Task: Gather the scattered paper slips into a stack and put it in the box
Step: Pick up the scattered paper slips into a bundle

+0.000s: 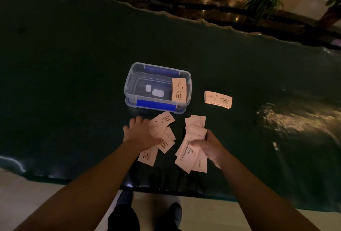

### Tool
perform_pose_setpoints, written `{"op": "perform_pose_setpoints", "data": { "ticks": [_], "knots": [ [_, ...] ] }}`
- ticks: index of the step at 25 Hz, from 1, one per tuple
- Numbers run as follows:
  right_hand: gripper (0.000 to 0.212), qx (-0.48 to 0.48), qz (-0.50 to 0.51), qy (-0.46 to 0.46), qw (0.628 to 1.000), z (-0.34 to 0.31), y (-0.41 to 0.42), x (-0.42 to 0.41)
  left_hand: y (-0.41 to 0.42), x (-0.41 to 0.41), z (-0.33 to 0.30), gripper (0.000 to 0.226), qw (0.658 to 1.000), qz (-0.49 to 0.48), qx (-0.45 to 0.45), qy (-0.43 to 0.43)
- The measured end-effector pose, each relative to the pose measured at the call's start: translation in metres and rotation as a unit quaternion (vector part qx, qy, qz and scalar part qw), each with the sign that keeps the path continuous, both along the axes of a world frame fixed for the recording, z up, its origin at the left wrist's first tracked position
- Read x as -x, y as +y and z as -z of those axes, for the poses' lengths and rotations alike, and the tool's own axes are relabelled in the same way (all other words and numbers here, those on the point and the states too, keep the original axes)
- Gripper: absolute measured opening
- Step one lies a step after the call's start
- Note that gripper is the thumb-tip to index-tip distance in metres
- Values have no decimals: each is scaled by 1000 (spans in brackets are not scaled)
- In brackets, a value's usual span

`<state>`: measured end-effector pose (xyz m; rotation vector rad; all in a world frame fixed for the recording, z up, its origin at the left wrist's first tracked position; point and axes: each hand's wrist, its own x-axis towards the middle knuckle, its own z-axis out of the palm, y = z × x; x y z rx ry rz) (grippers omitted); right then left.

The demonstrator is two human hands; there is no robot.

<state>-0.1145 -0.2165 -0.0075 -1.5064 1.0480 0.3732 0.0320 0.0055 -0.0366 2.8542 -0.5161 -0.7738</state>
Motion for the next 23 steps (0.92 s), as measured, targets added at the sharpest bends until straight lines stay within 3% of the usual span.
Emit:
{"op": "perform_pose_setpoints", "data": {
  "ticks": [9,12,15,23],
  "knots": [
    [71,17,-79,-35,996,-21,5,-23,4,20,-3,81,997,35,56,35],
    [68,31,-101,-32,994,-25,4,-27,1,19,-5,75,997,59,43,3],
    [66,42,-115,-33,992,-28,0,-27,-10,17,-4,70,997,34,71,13],
    [68,62,-123,-32,990,-33,-11,-22,-51,29,-3,96,998,-5,59,19]
  ]
}}
